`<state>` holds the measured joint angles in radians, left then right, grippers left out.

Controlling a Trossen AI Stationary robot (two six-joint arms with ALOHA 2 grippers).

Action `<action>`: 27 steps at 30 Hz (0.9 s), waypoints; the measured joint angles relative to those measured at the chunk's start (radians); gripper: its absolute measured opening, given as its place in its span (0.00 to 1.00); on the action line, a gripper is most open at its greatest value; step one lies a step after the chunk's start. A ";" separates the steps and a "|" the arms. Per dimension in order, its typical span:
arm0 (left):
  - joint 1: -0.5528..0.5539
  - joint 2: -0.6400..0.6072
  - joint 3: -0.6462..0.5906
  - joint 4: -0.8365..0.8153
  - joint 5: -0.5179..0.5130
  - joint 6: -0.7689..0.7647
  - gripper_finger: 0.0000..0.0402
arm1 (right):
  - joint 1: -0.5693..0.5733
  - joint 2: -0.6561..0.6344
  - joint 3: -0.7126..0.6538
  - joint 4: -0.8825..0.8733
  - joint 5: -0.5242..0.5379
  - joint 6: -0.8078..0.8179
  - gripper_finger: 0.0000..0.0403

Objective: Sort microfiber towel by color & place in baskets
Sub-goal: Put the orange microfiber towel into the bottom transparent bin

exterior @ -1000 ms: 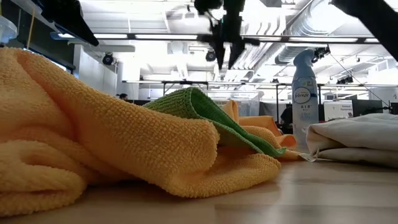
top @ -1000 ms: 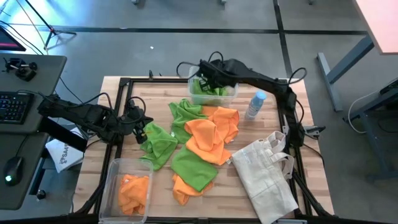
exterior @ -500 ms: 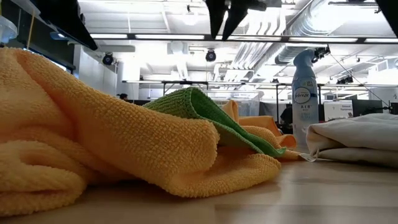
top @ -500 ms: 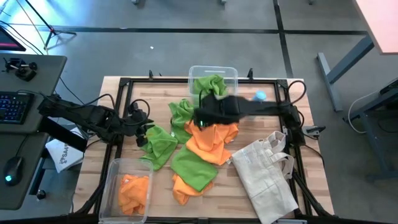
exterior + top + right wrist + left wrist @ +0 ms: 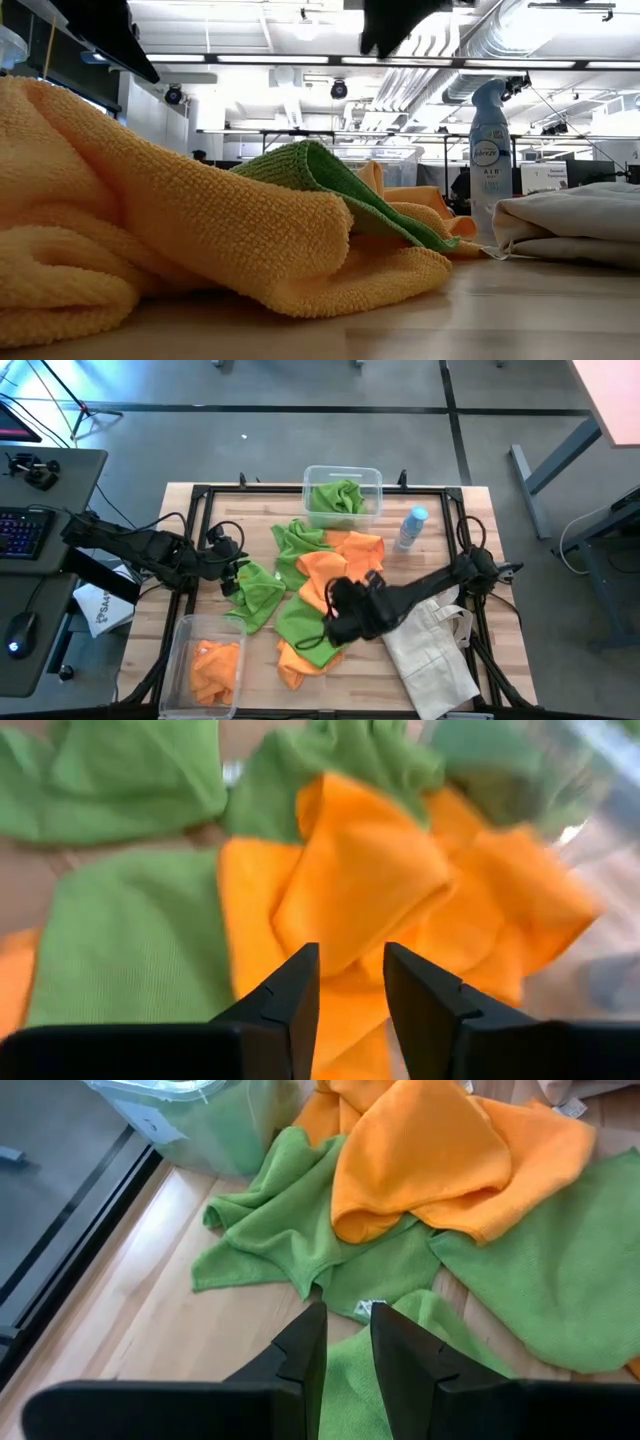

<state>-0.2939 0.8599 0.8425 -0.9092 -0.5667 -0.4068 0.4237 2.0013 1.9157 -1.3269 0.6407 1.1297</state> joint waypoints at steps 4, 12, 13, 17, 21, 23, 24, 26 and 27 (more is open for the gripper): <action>0.000 0.001 0.000 0.002 -0.001 0.000 0.17 | 0.048 -0.095 -0.226 0.240 -0.047 0.047 0.19; 0.000 0.002 0.000 0.007 0.003 -0.010 0.17 | 0.136 -0.419 -0.627 0.524 0.009 0.004 0.06; 0.000 0.002 0.000 0.013 0.003 -0.010 0.17 | 0.141 -0.457 -0.661 0.535 0.011 -0.027 0.05; 0.000 0.002 0.000 0.026 0.003 -0.010 0.17 | 0.142 -0.572 -0.761 0.530 0.001 -0.139 0.02; 0.000 0.002 0.000 0.042 0.004 -0.010 0.17 | 0.137 -0.637 -0.816 0.531 0.002 -0.193 0.02; 0.000 0.002 0.000 0.048 0.004 -0.010 0.17 | 0.129 -0.640 -0.832 0.532 -0.003 -0.221 0.03; 0.000 0.002 0.000 0.048 0.004 -0.010 0.17 | 0.125 -0.640 -0.840 0.532 -0.009 -0.238 0.05; 0.000 0.002 0.000 0.048 0.005 -0.010 0.17 | 0.109 -0.640 -0.859 0.543 -0.036 -0.271 0.08; 0.000 0.002 0.000 0.048 0.005 -0.010 0.17 | 0.097 -0.640 -0.869 0.558 -0.053 -0.275 0.10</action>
<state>-0.2939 0.8619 0.8425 -0.8612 -0.5621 -0.4171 0.5209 1.3613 1.0466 -0.7691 0.5874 0.8547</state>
